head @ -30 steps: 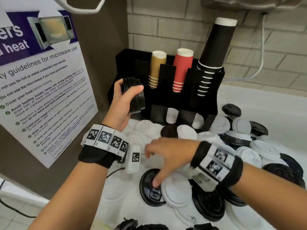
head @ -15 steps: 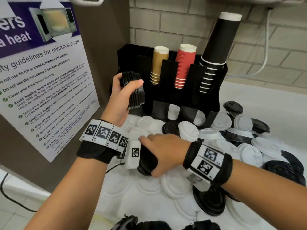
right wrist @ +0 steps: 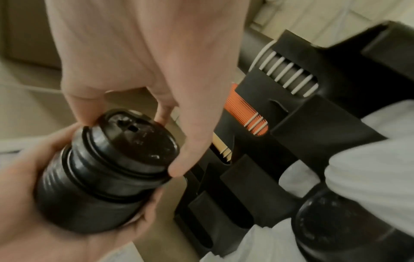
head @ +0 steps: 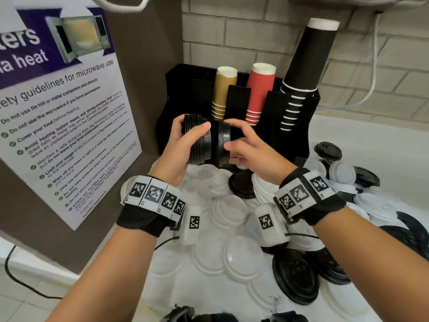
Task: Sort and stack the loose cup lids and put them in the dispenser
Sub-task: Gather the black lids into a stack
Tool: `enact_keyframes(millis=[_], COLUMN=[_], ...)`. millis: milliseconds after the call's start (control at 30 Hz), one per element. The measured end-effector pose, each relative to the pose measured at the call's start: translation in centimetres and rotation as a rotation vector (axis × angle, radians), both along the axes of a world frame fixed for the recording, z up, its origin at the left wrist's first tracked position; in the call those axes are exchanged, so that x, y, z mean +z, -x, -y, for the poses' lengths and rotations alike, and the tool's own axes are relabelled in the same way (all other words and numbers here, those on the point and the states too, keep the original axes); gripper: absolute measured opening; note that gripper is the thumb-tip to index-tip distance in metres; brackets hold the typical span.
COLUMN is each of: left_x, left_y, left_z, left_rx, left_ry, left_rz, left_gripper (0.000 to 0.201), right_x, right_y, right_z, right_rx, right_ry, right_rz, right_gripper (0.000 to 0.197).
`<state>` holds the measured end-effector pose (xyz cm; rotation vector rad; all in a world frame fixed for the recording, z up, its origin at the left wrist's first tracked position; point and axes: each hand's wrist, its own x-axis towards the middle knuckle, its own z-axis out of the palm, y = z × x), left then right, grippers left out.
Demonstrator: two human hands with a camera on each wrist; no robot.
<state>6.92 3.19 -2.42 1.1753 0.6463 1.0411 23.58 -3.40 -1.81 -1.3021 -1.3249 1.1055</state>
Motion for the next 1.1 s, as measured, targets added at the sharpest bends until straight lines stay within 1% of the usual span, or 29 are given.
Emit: enact_keyframes(millis=[33,67,200,267,367,467,633,700,767,800,833,900,933,967,1033,1100], left_x=[-0.1,-0.1,-0.1,0.0,0.3,0.3,0.1,0.0,0.1,0.1,0.1,0.2,0.3,0.4,0.5,0.6], left_y=[-0.1,-0.2,-0.4,-0.6,-1.0,-1.6,-1.8,-1.9,-1.9,-1.8,-1.7,-1.4,-1.3,-1.1,-1.0,-1.0], left_z=[0.2,0.4,1.0,1.2,1.5,1.7,1.6,1.5,1.3,1.1,0.9,0.5,0.4,0.3,0.3,0.4], left_rx=[-0.034,-0.072,-0.209,-0.243,-0.244,-0.209,-0.2,-0.176,-0.121,-0.09,-0.063,-0.038,-0.036,-0.037,-0.041,-0.046], left_ry=[0.008,0.015,0.038,0.042,0.057,0.059,0.054,0.041,0.031,0.03,0.029,0.019,0.016,0.017,0.019,0.019], left_rz=[-0.01,-0.019,-0.047,-0.041,0.005,0.025,0.031,0.021,0.025,0.033,0.042,0.054,0.056,0.056,0.054,0.054], left_gripper=[0.047,0.045,0.041,0.043,0.046,0.046,0.042,0.041,0.042,0.041,0.039,0.036,0.037,0.039,0.044,0.047], right_x=[0.1,0.1,0.7,1.0,1.0,0.8,1.0,1.1,1.1,0.8,0.6,-0.2,-0.6,-1.1,-2.0,-3.0], right_y=[0.0,0.1,-0.5,-0.6,-0.6,-0.6,-0.4,-0.6,-1.1,-1.5,-1.9,-2.7,-2.8,-2.7,-2.4,-2.0], right_z=[0.2,0.4,1.0,1.1,1.2,1.3,1.5,1.4,0.8,0.4,0.0,-1.0,-1.4,-1.8,-2.7,-3.3], right_rx=[0.019,0.041,0.098,0.111,0.097,0.057,0.051,0.078,0.072,0.068,0.089,0.208,0.275,0.332,0.427,0.483], right_ry=[-0.01,-0.025,-0.098,-0.117,-0.156,-0.18,-0.193,-0.16,-0.038,0.044,0.117,0.221,0.272,0.327,0.415,0.44], right_rz=[-0.068,-0.089,-0.016,-0.016,-0.007,0.005,0.039,0.061,0.118,0.2,0.359,0.839,1.051,1.219,1.477,1.656], right_gripper=[0.047,0.048,0.058,0.06,0.059,0.059,0.06,0.06,0.06,0.061,0.061,0.06,0.064,0.069,0.082,0.089])
